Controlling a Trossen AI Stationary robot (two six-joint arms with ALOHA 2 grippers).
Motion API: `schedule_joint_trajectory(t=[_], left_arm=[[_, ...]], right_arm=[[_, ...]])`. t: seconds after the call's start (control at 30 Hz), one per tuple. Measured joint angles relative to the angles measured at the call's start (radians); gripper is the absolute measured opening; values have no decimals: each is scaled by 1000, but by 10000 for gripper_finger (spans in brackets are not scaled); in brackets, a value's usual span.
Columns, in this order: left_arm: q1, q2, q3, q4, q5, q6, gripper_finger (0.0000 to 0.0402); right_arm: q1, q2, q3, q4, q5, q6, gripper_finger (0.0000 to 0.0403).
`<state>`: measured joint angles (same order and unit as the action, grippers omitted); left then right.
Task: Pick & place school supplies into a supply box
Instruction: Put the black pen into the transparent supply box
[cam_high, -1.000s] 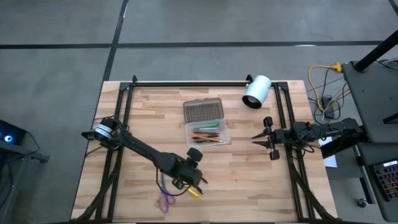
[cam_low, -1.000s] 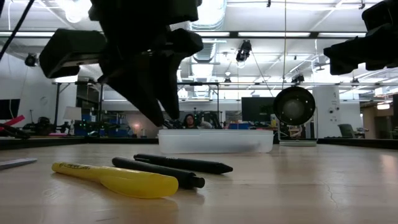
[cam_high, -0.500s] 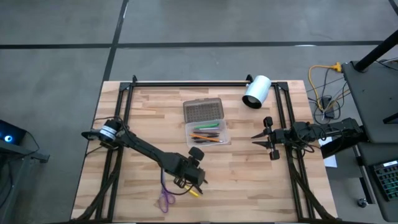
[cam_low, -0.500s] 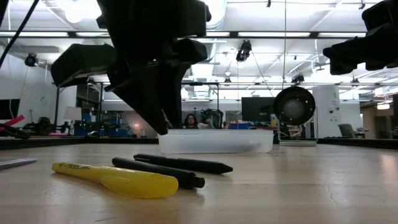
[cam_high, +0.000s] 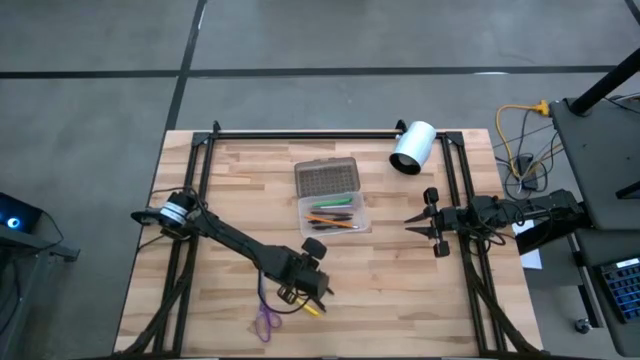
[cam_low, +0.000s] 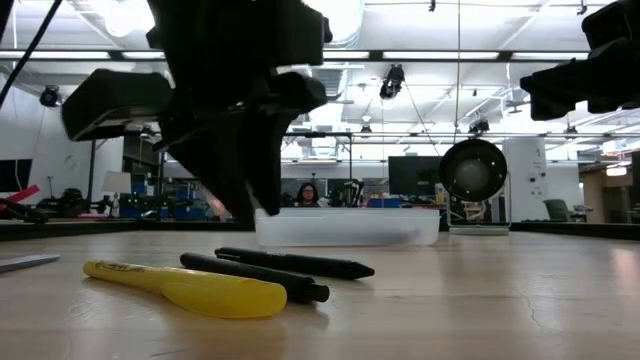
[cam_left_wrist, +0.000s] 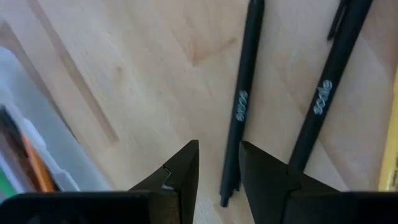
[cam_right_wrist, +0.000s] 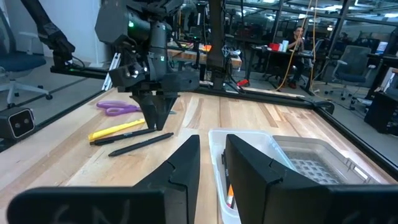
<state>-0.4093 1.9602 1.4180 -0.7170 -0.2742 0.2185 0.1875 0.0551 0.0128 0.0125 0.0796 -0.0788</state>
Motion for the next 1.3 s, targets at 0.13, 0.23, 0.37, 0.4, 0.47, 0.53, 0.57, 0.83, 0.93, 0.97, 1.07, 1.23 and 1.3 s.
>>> schedule_joint_trajectory(t=[0.13, 0.23, 0.37, 0.4, 0.47, 0.53, 0.57, 0.83, 0.93, 0.97, 1.07, 1.23, 1.3], left_arm=[[9, 0, -13, 16, 38, -4, 99], [12, 0, -13, 19, 41, -4, 99], [12, 0, -13, 26, 62, -4, 99], [12, 0, -13, 28, 76, -4, 99], [15, 0, -16, 39, 90, -4, 99], [18, 0, -22, 43, 94, -5, 99], [20, 0, -25, 42, 94, -7, 99], [36, 0, -51, 57, 94, -15, 99], [42, 0, -65, 72, 106, -15, 99], [44, 0, -71, 79, 113, -16, 99], [50, 0, -85, 91, 121, -16, 99], [57, -1, -92, 94, 120, -16, 99], [58, -1, -98, 108, 120, -16, 99]], right_arm=[[0, 0, 0, 0, 0, 0, 77], [0, 0, 0, 0, 0, 0, 81], [0, 0, 0, 0, 0, 0, 81], [0, 0, 0, 0, 0, 0, 79], [0, 0, 0, 0, 0, 0, 75], [0, 0, 0, 0, 0, 0, 72], [0, 0, 0, 0, 0, 0, 70], [0, 0, 0, 0, 0, 0, 75], [0, 0, 0, 0, 0, 0, 80], [0, 0, 0, 0, 0, 0, 81], [0, 0, 0, 0, 0, 0, 84], [0, 0, 0, 0, 0, 0, 80], [0, 0, 0, 0, 0, 0, 77]])
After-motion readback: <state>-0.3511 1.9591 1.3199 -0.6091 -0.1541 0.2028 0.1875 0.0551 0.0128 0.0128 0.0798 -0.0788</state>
